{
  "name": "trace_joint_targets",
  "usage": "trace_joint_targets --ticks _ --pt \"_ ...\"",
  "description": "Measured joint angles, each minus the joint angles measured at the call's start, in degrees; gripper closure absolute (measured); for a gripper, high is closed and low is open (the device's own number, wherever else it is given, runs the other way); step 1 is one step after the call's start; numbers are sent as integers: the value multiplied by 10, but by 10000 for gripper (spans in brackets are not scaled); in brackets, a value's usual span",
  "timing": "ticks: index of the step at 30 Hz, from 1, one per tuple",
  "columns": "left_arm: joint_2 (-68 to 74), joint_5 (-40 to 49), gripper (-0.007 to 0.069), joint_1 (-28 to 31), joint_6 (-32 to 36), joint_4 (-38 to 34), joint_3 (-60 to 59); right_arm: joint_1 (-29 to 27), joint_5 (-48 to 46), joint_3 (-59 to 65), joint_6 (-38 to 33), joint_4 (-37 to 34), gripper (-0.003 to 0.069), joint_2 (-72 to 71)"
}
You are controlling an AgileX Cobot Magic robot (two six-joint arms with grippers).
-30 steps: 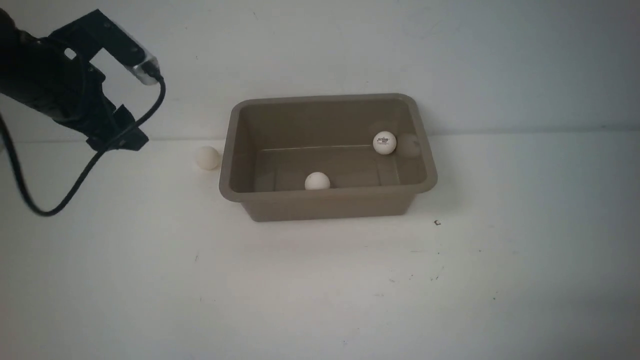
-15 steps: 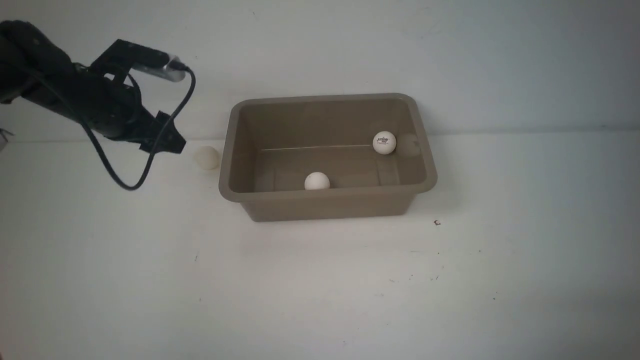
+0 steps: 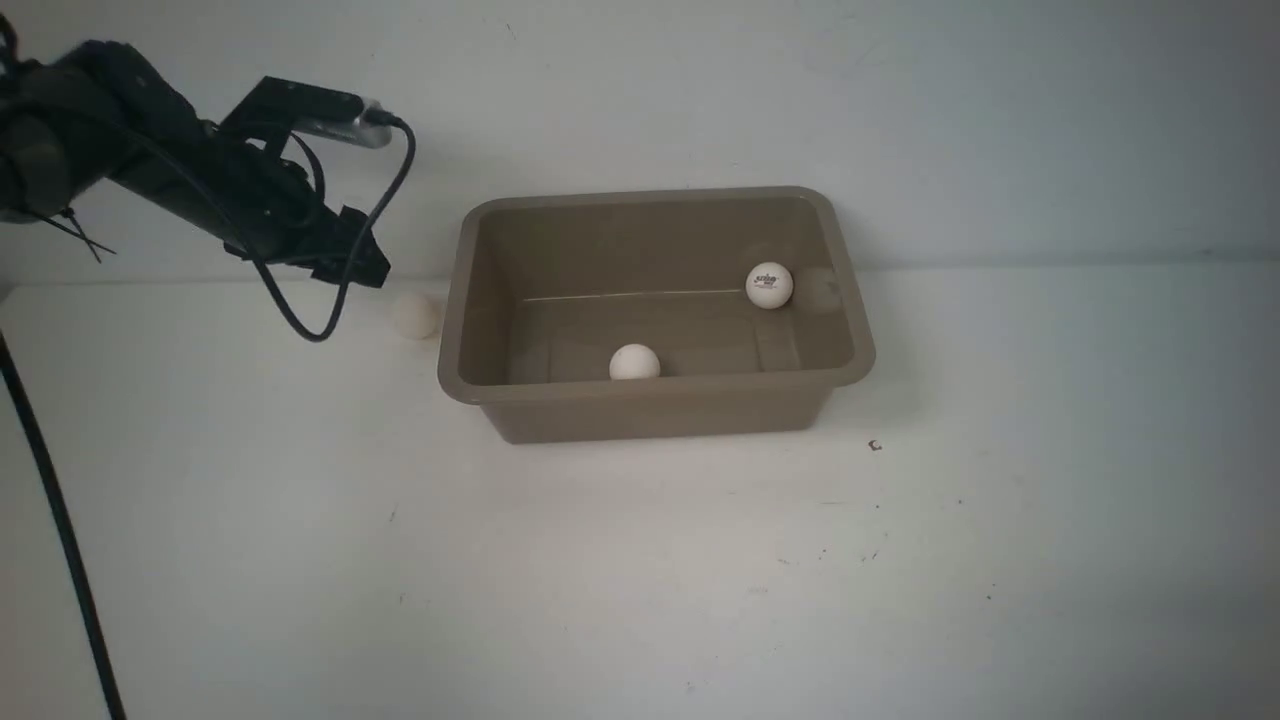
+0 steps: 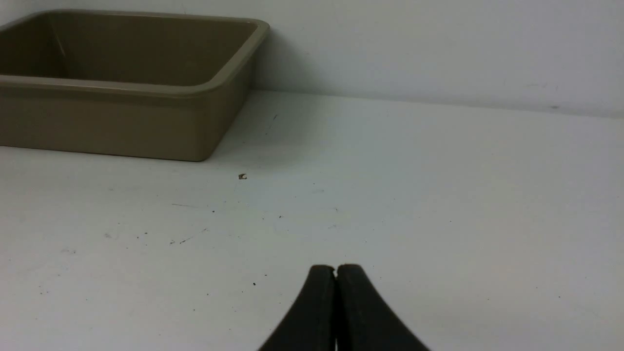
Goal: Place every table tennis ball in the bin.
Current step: Use the left arm to clamp the table tennis ball closest to it
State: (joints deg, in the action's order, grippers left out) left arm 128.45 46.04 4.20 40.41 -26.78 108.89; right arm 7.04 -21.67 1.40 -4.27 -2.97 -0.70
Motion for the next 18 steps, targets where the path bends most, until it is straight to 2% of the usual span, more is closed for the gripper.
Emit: trace_joint_targets --ticks 6,18 --pt "31 -10 94 -22 0 1 5 0 0 0 0 0 676 0" --pt "70 -65 94 -30 7 1 5 0 0 0 0 0 676 0"
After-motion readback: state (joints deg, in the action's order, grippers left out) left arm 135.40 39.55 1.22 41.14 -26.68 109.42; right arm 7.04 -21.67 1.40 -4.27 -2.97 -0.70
